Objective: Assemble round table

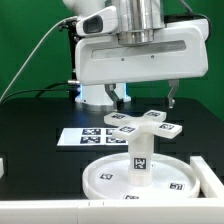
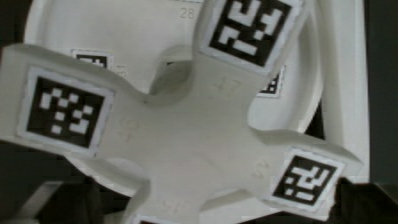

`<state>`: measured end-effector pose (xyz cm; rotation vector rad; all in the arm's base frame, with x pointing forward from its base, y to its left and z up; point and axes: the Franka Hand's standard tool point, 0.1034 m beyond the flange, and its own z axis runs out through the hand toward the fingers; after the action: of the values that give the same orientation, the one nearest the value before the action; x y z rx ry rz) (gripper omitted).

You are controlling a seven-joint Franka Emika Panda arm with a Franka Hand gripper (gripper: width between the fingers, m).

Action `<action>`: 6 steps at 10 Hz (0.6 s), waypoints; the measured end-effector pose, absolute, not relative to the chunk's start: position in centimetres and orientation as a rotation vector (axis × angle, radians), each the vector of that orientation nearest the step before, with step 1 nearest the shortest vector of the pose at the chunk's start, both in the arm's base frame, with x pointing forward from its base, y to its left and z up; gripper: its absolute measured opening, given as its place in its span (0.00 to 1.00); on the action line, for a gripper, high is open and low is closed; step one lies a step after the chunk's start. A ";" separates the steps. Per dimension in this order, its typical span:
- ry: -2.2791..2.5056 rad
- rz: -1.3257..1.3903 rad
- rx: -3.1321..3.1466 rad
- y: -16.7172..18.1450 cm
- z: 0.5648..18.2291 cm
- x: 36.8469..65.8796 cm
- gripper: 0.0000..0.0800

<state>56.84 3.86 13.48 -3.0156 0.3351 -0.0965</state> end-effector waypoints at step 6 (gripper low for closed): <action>-0.206 -0.055 -3.080 3.5 12.9 56.7 0.81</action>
Offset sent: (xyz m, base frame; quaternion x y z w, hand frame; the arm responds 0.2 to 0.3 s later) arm 0.0000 0.0000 0.0000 0.0000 0.0000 -0.1296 0.9916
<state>56.66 3.46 12.90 -3.0802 -0.2058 -0.0554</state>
